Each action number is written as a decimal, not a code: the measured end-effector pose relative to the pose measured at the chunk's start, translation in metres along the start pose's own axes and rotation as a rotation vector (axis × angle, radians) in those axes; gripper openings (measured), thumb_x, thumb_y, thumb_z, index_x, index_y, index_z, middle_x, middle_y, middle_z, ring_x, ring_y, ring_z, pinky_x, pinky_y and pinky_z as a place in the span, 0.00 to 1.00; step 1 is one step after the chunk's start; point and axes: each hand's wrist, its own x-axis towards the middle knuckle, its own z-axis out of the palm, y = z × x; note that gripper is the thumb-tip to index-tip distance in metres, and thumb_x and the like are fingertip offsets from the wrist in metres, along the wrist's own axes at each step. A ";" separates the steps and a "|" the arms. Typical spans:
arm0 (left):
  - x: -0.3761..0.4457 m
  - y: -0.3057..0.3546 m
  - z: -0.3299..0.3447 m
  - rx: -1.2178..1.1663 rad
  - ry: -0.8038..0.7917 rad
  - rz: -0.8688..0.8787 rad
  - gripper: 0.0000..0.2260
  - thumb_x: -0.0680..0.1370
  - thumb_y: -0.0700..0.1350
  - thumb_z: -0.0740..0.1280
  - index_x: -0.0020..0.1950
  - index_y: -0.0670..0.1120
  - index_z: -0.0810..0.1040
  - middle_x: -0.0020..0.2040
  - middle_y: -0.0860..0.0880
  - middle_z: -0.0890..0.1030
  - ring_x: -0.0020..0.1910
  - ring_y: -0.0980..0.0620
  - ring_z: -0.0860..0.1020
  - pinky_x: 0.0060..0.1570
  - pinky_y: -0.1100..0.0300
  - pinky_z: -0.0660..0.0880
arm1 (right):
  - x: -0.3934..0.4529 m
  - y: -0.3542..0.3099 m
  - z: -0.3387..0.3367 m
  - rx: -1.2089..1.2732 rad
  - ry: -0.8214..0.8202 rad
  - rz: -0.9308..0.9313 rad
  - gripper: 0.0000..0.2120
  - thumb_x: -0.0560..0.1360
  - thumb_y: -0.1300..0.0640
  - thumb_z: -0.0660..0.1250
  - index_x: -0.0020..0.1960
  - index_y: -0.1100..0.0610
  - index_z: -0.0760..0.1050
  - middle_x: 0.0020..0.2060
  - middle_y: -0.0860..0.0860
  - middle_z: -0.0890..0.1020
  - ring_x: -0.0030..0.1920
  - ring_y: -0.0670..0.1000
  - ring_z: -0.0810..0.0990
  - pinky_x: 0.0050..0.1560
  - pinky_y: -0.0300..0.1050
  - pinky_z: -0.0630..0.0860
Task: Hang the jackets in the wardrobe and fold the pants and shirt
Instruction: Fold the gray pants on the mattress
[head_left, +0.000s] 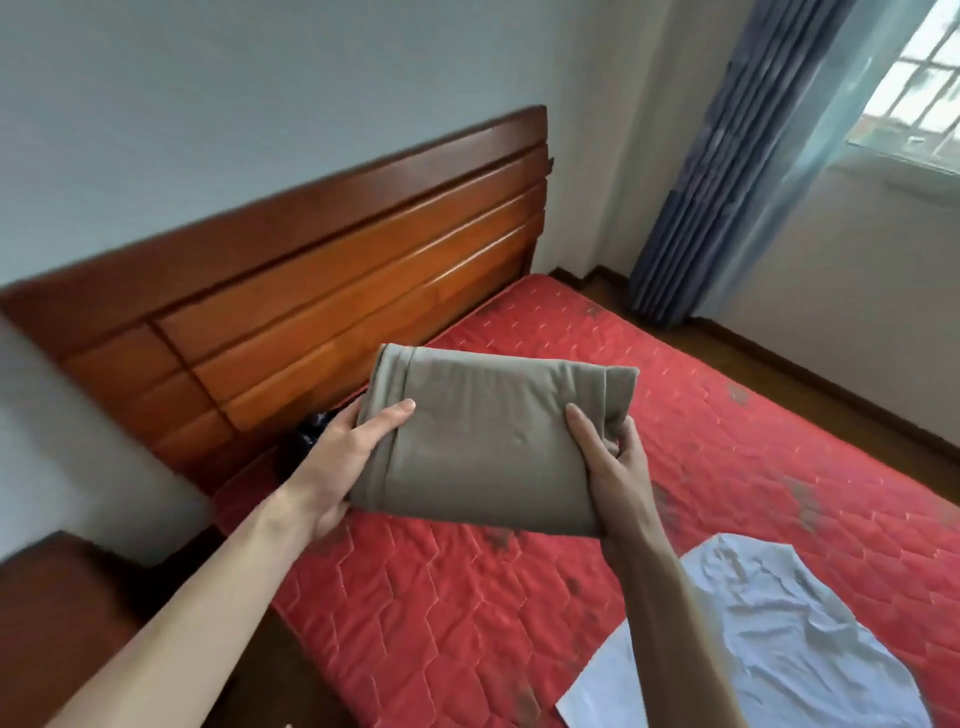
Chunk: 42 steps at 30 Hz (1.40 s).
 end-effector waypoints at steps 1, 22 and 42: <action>-0.011 0.004 -0.012 -0.013 0.041 0.013 0.17 0.76 0.58 0.75 0.63 0.56 0.85 0.60 0.47 0.87 0.58 0.46 0.86 0.50 0.53 0.83 | -0.002 -0.003 0.014 -0.009 -0.042 -0.011 0.16 0.75 0.44 0.77 0.58 0.49 0.79 0.51 0.50 0.88 0.51 0.50 0.87 0.48 0.44 0.83; -0.279 0.010 -0.317 -0.097 0.973 0.242 0.20 0.75 0.63 0.74 0.61 0.53 0.82 0.53 0.57 0.87 0.50 0.58 0.86 0.48 0.58 0.79 | -0.150 0.038 0.404 -0.171 -0.817 -0.040 0.10 0.76 0.39 0.73 0.56 0.39 0.81 0.51 0.46 0.88 0.51 0.49 0.88 0.46 0.45 0.84; -0.487 -0.028 -0.508 -0.290 1.596 0.325 0.16 0.75 0.61 0.76 0.59 0.59 0.81 0.51 0.61 0.86 0.50 0.60 0.85 0.48 0.60 0.81 | -0.345 0.114 0.699 -0.322 -1.306 -0.125 0.14 0.77 0.41 0.74 0.54 0.50 0.83 0.46 0.47 0.89 0.48 0.48 0.88 0.47 0.48 0.83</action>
